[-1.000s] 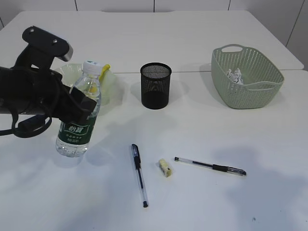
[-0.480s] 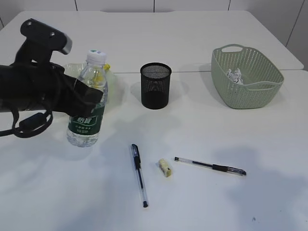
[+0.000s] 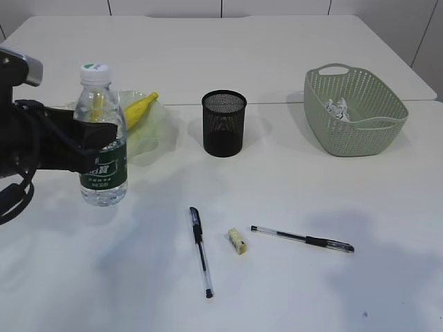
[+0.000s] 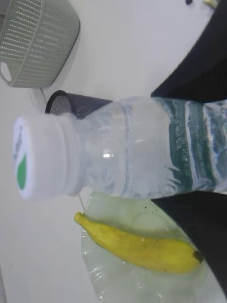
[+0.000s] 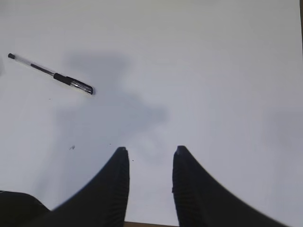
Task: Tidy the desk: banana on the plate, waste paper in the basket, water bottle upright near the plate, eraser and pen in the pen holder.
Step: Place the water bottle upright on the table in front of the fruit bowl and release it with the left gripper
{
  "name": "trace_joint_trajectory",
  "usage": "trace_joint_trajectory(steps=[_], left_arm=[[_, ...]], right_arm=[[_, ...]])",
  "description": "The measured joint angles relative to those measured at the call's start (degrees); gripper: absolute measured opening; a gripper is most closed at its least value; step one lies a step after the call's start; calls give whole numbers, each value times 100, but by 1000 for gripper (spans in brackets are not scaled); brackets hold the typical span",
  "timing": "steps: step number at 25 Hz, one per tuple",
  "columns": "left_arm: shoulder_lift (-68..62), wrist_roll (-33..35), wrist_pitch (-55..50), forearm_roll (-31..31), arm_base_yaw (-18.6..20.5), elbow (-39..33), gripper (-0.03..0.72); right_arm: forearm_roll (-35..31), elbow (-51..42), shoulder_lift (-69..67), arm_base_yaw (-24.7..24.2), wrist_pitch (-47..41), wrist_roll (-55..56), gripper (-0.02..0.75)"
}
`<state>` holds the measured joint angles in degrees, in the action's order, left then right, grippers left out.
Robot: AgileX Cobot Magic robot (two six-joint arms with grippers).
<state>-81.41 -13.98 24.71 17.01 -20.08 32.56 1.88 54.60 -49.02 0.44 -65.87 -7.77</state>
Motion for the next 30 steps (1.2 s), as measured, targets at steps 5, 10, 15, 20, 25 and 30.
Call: trace_joint_trajectory(steps=[5, 10, 15, 20, 25, 30], left_arm=[[0, 96, 942, 0, 461, -441, 352], [0, 454, 1596, 0, 816, -789, 352], [-216, 748, 2071, -84, 925, -893, 352], [-856, 813, 2846, -414, 924, -893, 352], [-1514, 848, 3627, -706, 924, -893, 352], [-2102, 983, 3714, -816, 924, -893, 352]], right_arm=[[5, 0, 0, 0, 0, 0, 239], [5, 0, 0, 0, -4, 0, 239], [5, 0, 0, 0, 43, 0, 239], [42, 0, 0, 0, 56, 0, 239], [156, 0, 0, 0, 56, 0, 239], [169, 0, 0, 0, 107, 0, 239]])
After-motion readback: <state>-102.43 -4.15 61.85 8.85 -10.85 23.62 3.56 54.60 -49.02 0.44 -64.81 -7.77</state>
